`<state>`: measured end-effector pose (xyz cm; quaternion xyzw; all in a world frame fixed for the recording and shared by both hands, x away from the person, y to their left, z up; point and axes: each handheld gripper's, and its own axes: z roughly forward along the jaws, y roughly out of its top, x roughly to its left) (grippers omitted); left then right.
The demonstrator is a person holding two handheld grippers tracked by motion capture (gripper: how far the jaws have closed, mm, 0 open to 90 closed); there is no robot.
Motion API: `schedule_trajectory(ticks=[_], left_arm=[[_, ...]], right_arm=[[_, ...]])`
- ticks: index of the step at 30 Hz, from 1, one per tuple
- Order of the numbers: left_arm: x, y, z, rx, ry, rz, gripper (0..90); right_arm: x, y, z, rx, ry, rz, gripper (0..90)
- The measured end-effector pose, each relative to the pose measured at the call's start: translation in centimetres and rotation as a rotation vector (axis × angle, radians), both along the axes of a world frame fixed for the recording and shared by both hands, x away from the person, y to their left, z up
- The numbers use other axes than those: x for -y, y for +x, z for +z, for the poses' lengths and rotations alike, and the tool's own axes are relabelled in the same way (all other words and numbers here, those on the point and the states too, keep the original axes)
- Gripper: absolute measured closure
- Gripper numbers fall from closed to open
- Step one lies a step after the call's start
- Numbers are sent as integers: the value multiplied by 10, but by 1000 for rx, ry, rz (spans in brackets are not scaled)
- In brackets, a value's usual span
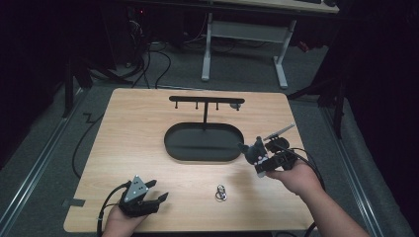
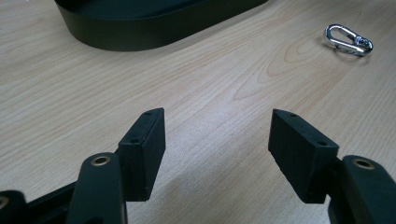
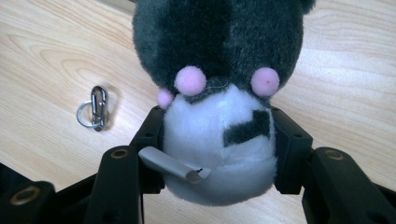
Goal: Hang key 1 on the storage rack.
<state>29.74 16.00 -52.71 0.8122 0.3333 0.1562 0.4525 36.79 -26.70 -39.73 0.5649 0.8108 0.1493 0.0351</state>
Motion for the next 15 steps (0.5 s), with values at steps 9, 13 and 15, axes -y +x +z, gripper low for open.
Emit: schedule_trajectory(ticks=[9, 13, 15], left_arm=[[0, -1, 1, 2, 0, 8, 372], [1, -1, 0, -1, -3, 10, 372], [1, 0, 0, -4, -2, 9, 372]], right_arm=[[-5, 9, 11, 3, 15, 7, 490], [-6, 11, 14, 4, 25, 4, 490], [-6, 13, 15, 5, 29, 8, 489]])
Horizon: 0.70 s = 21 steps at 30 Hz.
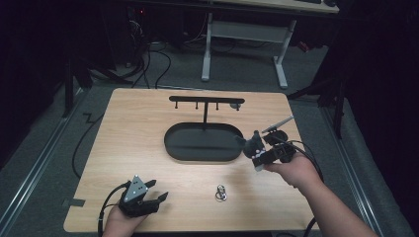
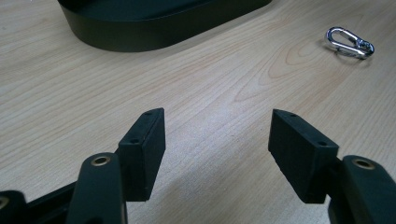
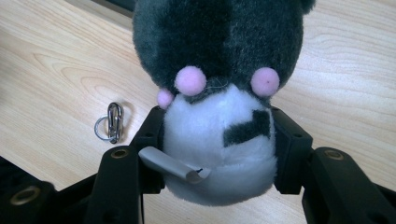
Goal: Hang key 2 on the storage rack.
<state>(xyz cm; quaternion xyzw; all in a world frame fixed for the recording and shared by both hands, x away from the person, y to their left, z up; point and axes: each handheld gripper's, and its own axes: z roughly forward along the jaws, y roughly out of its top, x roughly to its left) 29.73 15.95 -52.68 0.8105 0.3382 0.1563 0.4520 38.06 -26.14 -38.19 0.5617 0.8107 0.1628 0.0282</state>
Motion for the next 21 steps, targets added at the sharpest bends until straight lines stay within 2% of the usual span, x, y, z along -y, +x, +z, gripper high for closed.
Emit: schedule_trajectory(ticks=[4, 13, 21], left_arm=[[0, 1, -2, -8, -4, 3, 372], [2, -1, -2, -3, 6, -9, 374], [0, -3, 1, 3, 6, 1, 374]], right_arm=[[-1, 3, 3, -4, -4, 6, 490], [-2, 11, 14, 19, 33, 2, 489], [-7, 19, 25, 26, 30, 16, 489]])
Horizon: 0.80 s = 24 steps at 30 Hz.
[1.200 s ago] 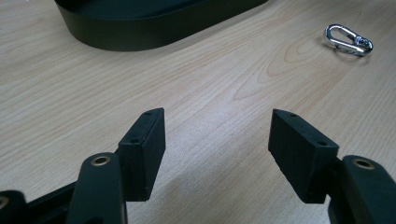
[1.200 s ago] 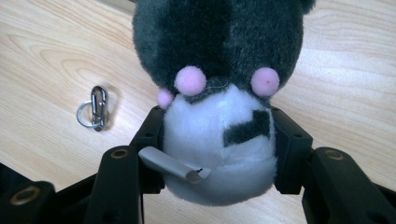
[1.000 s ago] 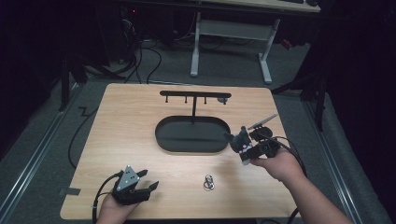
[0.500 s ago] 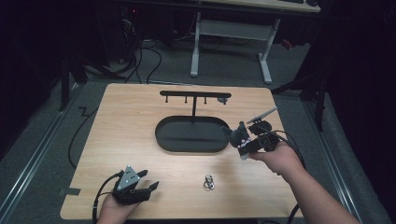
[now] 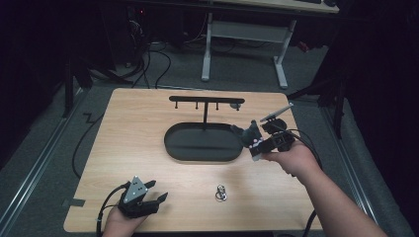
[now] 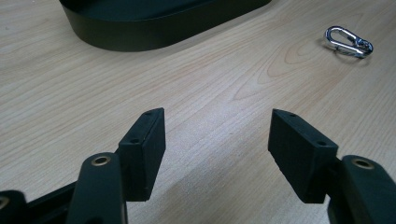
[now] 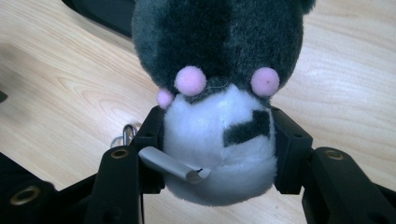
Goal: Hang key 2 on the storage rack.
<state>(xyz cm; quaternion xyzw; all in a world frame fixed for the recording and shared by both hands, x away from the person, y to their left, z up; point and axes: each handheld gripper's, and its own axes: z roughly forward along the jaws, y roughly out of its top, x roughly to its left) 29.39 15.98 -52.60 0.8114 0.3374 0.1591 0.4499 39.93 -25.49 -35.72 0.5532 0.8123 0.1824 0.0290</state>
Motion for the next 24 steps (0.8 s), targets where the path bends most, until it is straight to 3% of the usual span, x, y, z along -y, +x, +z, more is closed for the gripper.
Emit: schedule_trajectory(ticks=[9, 24], left_arm=[[0, 1, -3, -9, 12, 0, 375], [0, 1, -3, -10, 17, 0, 376]], right_arm=[[-2, 16, 20, 21, -5, -7, 489], [-3, 24, 29, 43, -12, -20, 491]])
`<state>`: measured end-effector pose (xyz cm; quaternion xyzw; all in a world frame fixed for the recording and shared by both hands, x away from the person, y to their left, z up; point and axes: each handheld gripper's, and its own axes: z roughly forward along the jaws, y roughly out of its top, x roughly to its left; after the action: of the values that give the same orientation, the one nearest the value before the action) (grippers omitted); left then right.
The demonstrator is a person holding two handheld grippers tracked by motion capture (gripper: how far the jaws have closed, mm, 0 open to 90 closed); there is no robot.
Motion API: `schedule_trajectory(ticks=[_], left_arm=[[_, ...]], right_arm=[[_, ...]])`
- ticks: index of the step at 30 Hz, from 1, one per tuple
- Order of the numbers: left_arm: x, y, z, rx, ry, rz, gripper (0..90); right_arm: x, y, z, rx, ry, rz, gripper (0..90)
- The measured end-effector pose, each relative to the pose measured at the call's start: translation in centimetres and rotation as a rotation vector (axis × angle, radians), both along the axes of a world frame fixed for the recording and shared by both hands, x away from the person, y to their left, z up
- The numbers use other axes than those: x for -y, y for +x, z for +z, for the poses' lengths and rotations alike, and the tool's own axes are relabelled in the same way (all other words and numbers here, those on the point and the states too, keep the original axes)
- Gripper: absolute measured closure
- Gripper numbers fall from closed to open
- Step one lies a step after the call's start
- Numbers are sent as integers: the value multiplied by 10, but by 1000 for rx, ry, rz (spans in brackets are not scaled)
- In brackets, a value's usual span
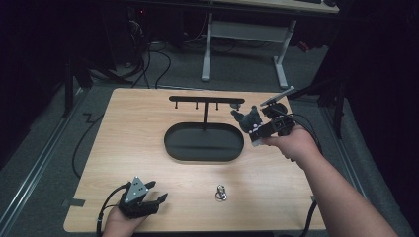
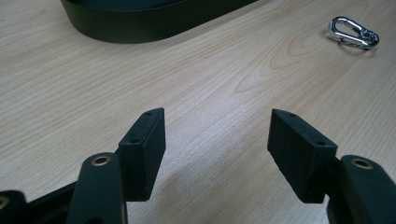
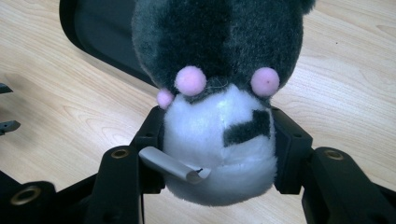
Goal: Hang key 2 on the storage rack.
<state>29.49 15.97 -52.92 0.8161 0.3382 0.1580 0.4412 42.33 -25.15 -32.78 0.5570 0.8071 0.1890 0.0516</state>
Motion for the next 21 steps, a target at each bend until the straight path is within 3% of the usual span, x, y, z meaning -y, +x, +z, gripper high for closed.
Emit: schedule_trajectory(ticks=[15, 21], left_arm=[[0, 0, 0, -2, 1, -2, 378], [-1, 0, 0, -3, -3, 0, 378]], right_arm=[[-8, 7, 15, 40, 12, 6, 491], [0, 12, 13, 65, 0, -52, 490]])
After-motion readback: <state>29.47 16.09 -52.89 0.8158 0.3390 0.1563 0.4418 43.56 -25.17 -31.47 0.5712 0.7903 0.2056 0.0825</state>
